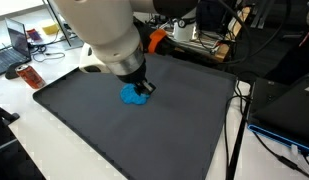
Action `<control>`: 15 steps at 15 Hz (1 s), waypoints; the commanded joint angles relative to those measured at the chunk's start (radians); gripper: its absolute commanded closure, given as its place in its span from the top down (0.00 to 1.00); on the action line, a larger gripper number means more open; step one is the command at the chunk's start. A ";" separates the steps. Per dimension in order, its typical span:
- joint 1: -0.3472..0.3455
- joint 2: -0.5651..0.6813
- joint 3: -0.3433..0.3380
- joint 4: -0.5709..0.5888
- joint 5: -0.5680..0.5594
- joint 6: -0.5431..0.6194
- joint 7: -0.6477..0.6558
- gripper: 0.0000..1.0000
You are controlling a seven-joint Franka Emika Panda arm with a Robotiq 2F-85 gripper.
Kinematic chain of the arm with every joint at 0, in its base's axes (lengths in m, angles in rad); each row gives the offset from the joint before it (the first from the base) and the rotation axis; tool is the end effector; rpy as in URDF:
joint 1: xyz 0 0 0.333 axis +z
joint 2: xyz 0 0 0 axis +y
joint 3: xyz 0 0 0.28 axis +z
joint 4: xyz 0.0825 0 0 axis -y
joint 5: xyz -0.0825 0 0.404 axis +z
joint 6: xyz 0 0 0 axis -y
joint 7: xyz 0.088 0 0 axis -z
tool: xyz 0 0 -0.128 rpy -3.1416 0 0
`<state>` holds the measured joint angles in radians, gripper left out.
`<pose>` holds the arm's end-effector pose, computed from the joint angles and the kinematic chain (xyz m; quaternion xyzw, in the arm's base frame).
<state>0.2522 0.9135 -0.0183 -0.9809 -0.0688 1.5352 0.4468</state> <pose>0.7005 0.1615 0.2382 0.9782 -0.0973 -0.1542 0.0989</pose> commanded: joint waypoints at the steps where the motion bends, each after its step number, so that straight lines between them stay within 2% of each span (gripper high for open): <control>1: 0.000 0.000 0.000 0.003 0.000 -0.002 0.001 0.13; 2: 0.021 0.018 -0.023 0.036 -0.025 -0.049 0.041 0.03; 9: 0.121 0.094 -0.102 0.057 -0.143 -0.057 0.342 0.03; 15: 0.205 0.133 -0.169 0.034 -0.194 -0.027 0.567 0.03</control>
<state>0.4164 1.0192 -0.1499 -0.9701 -0.2212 1.5110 0.9223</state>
